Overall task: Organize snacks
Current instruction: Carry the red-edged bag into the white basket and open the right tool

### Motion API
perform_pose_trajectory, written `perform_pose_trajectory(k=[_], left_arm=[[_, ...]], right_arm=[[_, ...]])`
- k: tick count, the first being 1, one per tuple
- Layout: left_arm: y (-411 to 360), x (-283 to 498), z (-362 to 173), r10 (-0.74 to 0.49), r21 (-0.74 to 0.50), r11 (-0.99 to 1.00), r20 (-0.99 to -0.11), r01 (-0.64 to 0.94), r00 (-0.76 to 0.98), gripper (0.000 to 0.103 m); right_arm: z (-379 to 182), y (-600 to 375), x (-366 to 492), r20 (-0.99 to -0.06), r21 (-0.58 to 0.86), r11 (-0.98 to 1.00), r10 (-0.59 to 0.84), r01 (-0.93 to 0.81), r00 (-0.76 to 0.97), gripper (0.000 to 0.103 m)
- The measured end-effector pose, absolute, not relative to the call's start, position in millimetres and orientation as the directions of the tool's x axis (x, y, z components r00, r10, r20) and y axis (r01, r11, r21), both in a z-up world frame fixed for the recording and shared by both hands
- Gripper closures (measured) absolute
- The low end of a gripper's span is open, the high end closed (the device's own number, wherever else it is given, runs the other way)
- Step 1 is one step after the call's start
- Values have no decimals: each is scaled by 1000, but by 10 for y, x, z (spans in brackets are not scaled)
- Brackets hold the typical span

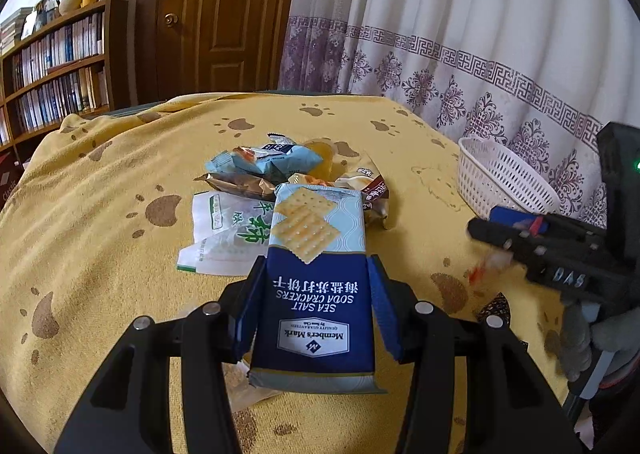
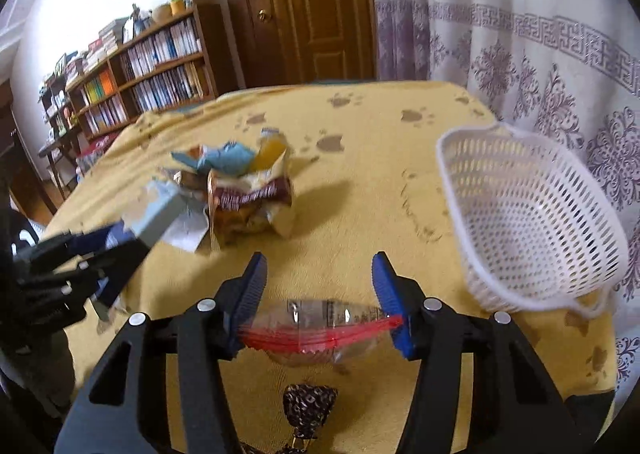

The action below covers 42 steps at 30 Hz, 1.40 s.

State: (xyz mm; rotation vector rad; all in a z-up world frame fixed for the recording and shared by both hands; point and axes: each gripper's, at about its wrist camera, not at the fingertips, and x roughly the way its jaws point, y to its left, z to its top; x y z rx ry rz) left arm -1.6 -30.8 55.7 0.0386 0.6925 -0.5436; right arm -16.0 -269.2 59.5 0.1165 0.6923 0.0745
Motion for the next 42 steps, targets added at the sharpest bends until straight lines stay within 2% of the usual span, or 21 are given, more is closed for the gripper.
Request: perform_pose_trajectory(k=[9, 21, 26, 39, 41, 42], left_arm=[[-330, -16, 539, -464, -141, 859, -619, 492, 633, 53], [-328, 1, 517, -462, -144, 861, -624, 488, 631, 53], [-318, 7, 519, -464, -150, 861, -622, 486, 630, 53], [-352, 40, 498, -460, -156, 863, -634, 480, 621, 53], [-360, 38, 503, -458, -154, 864, -635, 479, 622, 53], [-368, 40, 508, -456, -151, 865, -636, 478, 623, 53]], right_arm=[[1038, -2978, -158, -574, 149, 989, 83, 4, 814, 58], [1480, -3537, -95, -514, 119, 983, -58, 138, 856, 60], [1401, -3803, 0, -545, 133, 970, -98, 201, 833, 60], [876, -4131, 219, -646, 174, 947, -97, 270, 757, 60], [830, -4158, 249, -656, 184, 947, -82, 264, 750, 56], [818, -4174, 251, -654, 191, 945, -79, 265, 752, 47]])
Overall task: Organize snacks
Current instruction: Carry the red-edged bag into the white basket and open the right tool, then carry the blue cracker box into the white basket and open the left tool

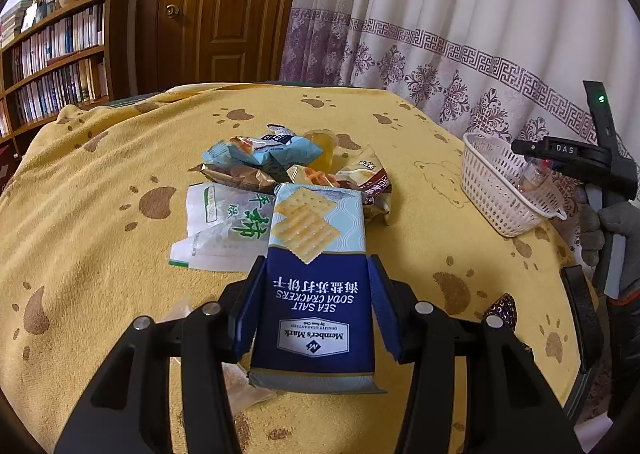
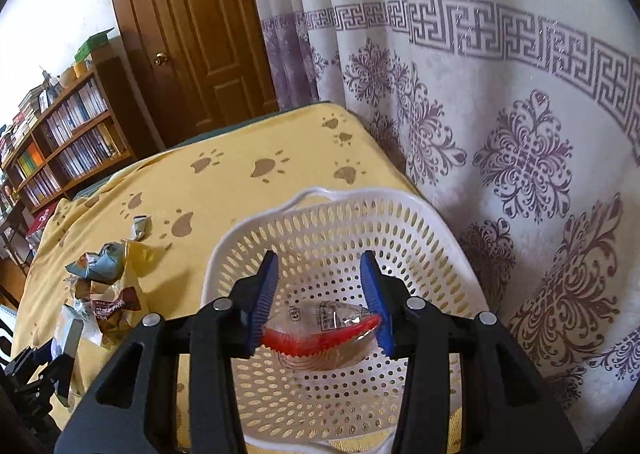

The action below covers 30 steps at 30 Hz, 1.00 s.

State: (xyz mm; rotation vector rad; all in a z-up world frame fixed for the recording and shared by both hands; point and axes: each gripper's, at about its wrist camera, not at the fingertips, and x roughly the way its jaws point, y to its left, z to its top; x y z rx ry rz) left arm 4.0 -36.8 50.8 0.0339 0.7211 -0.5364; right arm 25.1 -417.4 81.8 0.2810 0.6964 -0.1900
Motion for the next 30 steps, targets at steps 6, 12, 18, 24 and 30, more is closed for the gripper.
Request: perform_pose_trajectory(k=[6, 12, 18, 24, 30], left_arm=[[-453, 17, 544, -454, -143, 863, -640, 484, 620, 53], [-650, -17, 601, -462, -127, 851, -641, 510, 613, 53], [-934, -4, 699, -485, -118, 827, -642, 549, 593, 53], [-1318, 65, 819, -520, -124, 795, -643, 594, 562, 53], [-1798, 142, 924, -565, -137, 750, -641, 647, 520, 53]], right_arm=[[900, -4239, 121, -606, 223, 936, -85, 271, 791, 25], [914, -4327, -75, -582, 257, 929, -70, 266, 810, 25], [903, -4340, -291, -552, 274, 930, -56, 245, 832, 25], [853, -4361, -459, -537, 297, 928, -34, 227, 843, 25], [765, -4383, -644, -527, 311, 924, -28, 224, 849, 25]])
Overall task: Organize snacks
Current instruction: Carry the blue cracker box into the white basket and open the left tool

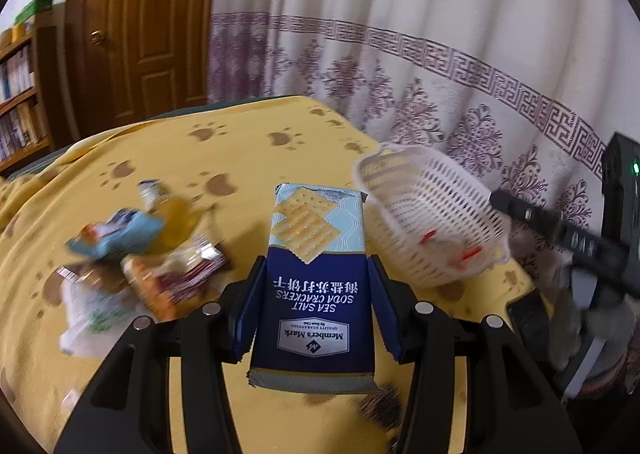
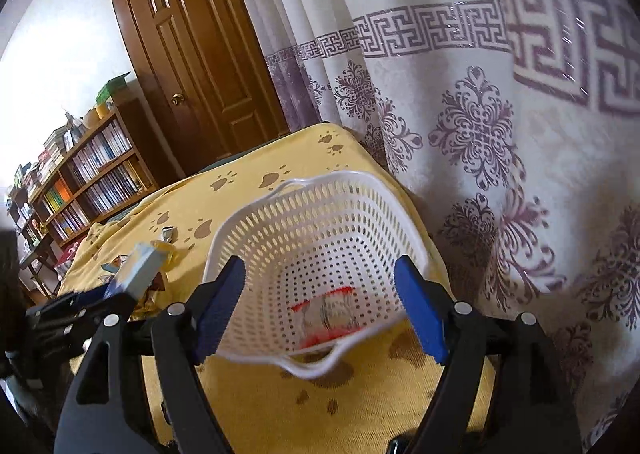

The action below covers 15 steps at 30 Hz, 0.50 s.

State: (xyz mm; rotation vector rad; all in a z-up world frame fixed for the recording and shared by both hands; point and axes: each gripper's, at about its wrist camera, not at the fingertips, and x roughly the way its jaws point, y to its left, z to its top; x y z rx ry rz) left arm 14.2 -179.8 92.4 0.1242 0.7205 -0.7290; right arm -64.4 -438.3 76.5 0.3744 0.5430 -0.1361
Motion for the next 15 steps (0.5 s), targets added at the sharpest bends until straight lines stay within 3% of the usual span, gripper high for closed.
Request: perform_pose_trajectory(k=[15], left_arm=[[-2815, 253, 1018, -639, -140, 652, -631, 745, 440, 53]], right_arm=[[638, -4503, -814, -513, 330, 913, -39, 239, 858, 25]])
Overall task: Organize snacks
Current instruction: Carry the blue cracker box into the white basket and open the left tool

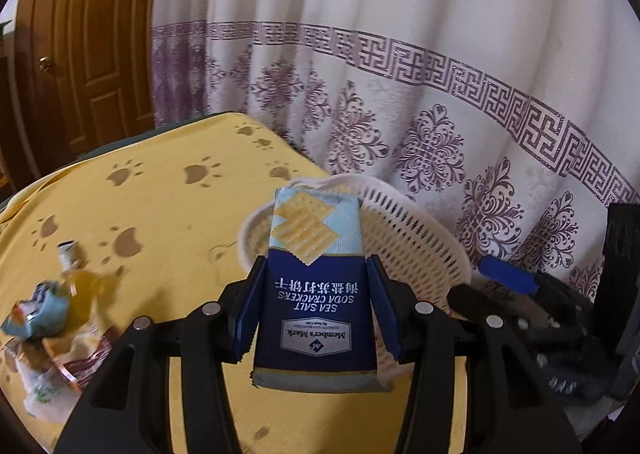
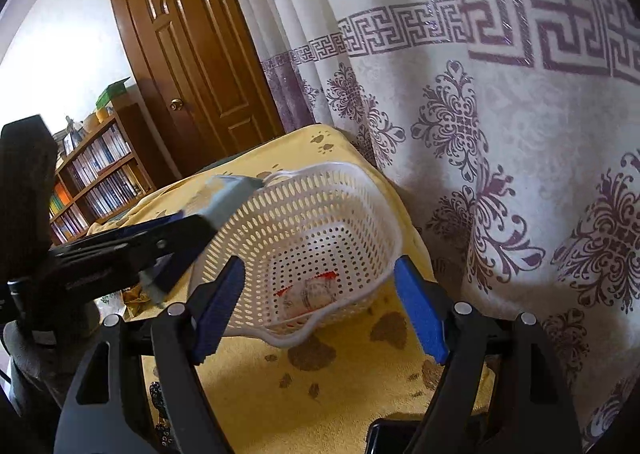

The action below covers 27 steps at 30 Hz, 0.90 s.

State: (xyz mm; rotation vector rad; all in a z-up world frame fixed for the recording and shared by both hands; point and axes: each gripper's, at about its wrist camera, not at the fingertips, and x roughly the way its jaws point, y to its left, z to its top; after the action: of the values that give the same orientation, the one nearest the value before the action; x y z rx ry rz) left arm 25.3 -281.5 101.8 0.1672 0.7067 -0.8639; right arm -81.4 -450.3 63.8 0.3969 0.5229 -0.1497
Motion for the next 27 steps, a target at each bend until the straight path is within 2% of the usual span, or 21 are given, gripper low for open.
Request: perform_pose_trajectory(k=[3, 5, 7, 24, 27], left_arm=[[-2919, 279, 1015, -666, -162, 637, -608, 754, 432, 53], [-2945, 302, 1016, -670, -179, 642, -603, 745, 433, 39], [-2913, 321, 1019, -672, -192, 648, -599, 737, 435, 35], [-2384, 234, 1132, -629, -191, 722, -582, 665, 515, 33], [-2280, 199, 1146, -620, -195, 736, -578, 648, 531, 30]], right_arm=[[612, -4531, -805, -517, 340, 908, -37, 245, 855, 25], [598, -4547, -816, -518, 342, 907, -36, 245, 855, 25], [597, -4550, -828, -517, 345, 906, -33, 244, 856, 25], [657, -4397, -892, -518, 328, 915, -35, 236, 855, 25], [661, -4323, -895, -522, 325, 919, -23, 224, 853, 25]])
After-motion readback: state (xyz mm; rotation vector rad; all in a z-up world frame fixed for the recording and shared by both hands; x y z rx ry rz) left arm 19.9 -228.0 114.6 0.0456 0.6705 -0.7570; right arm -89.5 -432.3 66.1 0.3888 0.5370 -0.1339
